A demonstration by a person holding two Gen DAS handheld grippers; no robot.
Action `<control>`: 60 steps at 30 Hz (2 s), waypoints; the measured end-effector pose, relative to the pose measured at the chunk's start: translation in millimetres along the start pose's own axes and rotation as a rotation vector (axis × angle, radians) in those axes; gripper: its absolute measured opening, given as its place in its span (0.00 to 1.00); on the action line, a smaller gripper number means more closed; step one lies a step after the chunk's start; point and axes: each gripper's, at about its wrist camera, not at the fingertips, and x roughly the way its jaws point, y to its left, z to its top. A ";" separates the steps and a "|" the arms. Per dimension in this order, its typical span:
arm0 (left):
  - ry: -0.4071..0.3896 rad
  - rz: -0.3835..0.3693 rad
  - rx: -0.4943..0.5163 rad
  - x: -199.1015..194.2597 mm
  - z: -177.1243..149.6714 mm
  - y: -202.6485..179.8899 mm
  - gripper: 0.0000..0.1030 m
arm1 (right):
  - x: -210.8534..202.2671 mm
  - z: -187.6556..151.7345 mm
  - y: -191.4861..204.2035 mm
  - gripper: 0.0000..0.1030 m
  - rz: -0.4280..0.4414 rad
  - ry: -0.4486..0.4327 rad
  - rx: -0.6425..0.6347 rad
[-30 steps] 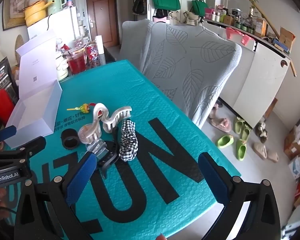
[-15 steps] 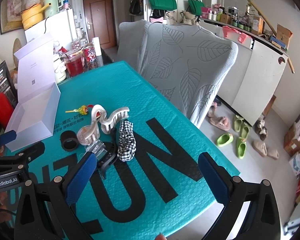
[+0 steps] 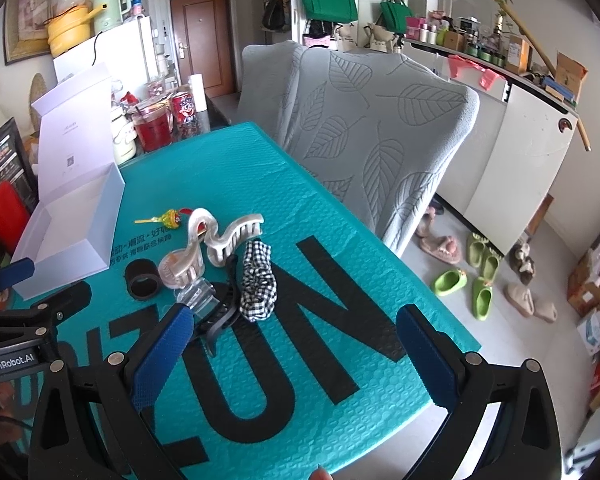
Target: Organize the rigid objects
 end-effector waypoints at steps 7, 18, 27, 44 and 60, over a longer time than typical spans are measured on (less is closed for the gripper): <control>-0.007 0.008 0.001 -3.4 -1.0 0.5 1.00 | 0.2 -1.1 0.3 1.00 0.001 -0.001 0.001; -0.017 -0.007 0.005 -8.6 -2.0 -1.6 1.00 | -4.4 -2.0 0.6 1.00 0.002 -0.011 0.002; -0.027 -0.001 0.009 -14.0 -3.3 -1.4 1.00 | -10.5 -3.0 2.0 1.00 0.006 -0.020 -0.004; -0.037 0.015 -0.005 -25.5 -17.1 -4.1 1.00 | -22.3 -15.0 -6.6 1.00 0.029 -0.026 0.020; 0.033 0.007 -0.047 0.4 -32.2 2.6 1.00 | -3.8 -35.1 -11.1 1.00 0.067 0.003 0.009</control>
